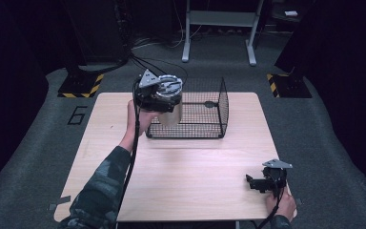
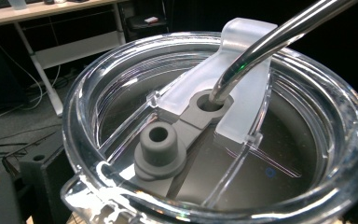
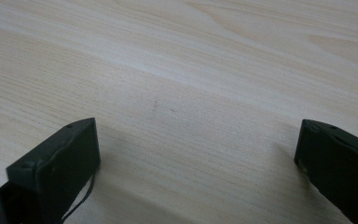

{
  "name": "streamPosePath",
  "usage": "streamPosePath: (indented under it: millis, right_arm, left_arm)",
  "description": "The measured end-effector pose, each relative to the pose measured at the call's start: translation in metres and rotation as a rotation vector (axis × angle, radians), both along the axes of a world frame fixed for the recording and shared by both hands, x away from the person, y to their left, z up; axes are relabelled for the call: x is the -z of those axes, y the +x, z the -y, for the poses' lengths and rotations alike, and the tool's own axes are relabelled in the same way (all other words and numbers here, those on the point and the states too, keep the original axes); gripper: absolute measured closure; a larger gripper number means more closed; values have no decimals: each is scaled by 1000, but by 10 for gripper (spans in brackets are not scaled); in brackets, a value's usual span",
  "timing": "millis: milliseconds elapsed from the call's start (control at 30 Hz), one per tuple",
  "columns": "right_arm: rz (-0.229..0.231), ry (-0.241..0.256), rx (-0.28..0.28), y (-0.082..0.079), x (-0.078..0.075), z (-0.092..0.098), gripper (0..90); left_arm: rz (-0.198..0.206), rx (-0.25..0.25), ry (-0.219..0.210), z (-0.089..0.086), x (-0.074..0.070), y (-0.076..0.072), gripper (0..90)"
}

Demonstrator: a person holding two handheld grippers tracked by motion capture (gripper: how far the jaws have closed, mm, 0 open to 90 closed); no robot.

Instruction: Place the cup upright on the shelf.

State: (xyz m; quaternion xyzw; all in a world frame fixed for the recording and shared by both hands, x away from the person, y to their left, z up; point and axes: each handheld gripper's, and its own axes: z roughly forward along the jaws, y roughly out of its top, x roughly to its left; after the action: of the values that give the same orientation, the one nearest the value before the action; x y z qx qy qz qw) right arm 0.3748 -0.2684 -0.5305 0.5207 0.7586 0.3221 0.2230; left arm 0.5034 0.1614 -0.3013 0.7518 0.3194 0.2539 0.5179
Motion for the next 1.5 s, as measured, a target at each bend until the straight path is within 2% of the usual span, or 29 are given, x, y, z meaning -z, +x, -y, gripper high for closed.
streamPosePath:
  millis: [167,200,500,667,900,1267,1500]
  right_arm:
    - [0,-6,-5,0,0,1,0]
    - [-1,0,0,0,0,0,0]
    - [2,7,16,0,0,-1,0]
    - [-7,7,11,0,0,-1,0]
    - [-5,5,8,0,0,0,0]
    - [-3,5,8,0,0,0,0]
    - [-3,4,8,0,0,0,0]
  left_arm:
    - [-4,-18,-3,8,-2,14,39]
    - [-5,-17,9,8,-3,17,39]
    - [-11,-44,-7,20,-4,37,39]
    - [-28,-66,-23,26,1,48,39]
    - [-44,-93,-10,33,12,61,39]
    - [-49,-137,-21,39,24,75,39]
    - [-80,-164,-7,46,39,86,39]
